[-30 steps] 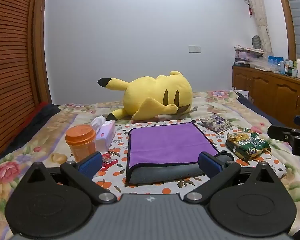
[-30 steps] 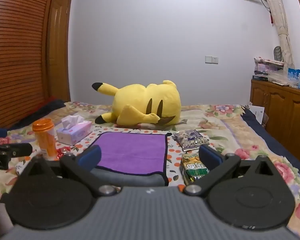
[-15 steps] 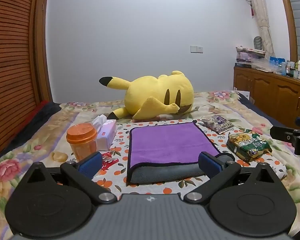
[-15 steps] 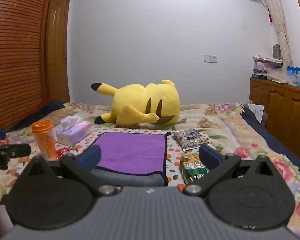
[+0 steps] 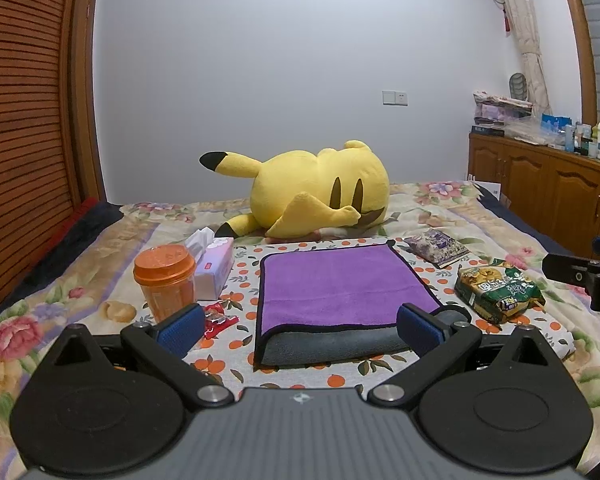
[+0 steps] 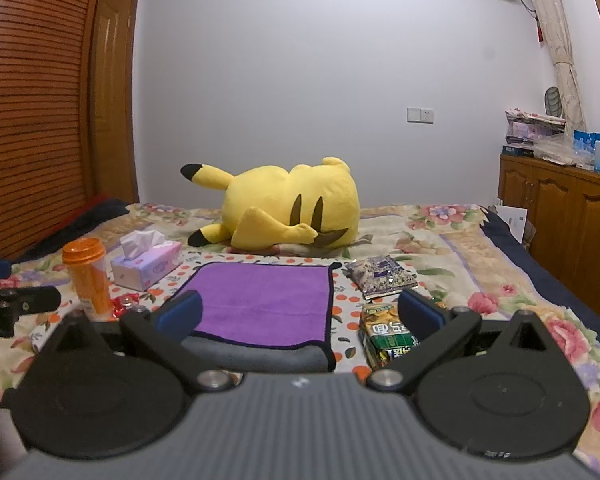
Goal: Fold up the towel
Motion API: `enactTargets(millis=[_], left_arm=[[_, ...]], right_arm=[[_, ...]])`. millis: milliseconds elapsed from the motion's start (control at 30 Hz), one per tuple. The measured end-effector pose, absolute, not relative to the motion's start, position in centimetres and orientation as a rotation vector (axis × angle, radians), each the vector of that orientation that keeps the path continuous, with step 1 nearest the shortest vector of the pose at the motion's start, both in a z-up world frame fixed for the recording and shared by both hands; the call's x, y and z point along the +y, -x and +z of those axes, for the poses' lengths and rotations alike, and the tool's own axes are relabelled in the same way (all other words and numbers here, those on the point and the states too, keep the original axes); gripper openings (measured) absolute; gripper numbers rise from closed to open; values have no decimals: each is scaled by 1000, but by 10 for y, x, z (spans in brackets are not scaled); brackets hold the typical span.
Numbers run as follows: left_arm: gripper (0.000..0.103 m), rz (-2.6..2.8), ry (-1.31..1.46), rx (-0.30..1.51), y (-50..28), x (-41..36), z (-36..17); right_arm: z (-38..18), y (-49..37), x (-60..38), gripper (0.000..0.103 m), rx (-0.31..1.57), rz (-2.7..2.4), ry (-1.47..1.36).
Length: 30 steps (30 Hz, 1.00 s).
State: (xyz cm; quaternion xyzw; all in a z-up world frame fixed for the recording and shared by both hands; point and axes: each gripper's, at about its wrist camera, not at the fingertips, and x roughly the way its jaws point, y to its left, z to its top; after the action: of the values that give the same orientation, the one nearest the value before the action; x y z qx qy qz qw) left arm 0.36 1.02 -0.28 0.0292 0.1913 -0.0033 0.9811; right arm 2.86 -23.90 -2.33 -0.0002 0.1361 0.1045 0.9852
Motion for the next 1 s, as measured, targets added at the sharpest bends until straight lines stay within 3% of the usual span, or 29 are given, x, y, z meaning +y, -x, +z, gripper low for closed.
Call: enactTargets(millis=[1000], left_arm=[[103,-3,-67,389,-4,9,-2]], right_arm=[[-22,-28,-237,103,274,211,5]])
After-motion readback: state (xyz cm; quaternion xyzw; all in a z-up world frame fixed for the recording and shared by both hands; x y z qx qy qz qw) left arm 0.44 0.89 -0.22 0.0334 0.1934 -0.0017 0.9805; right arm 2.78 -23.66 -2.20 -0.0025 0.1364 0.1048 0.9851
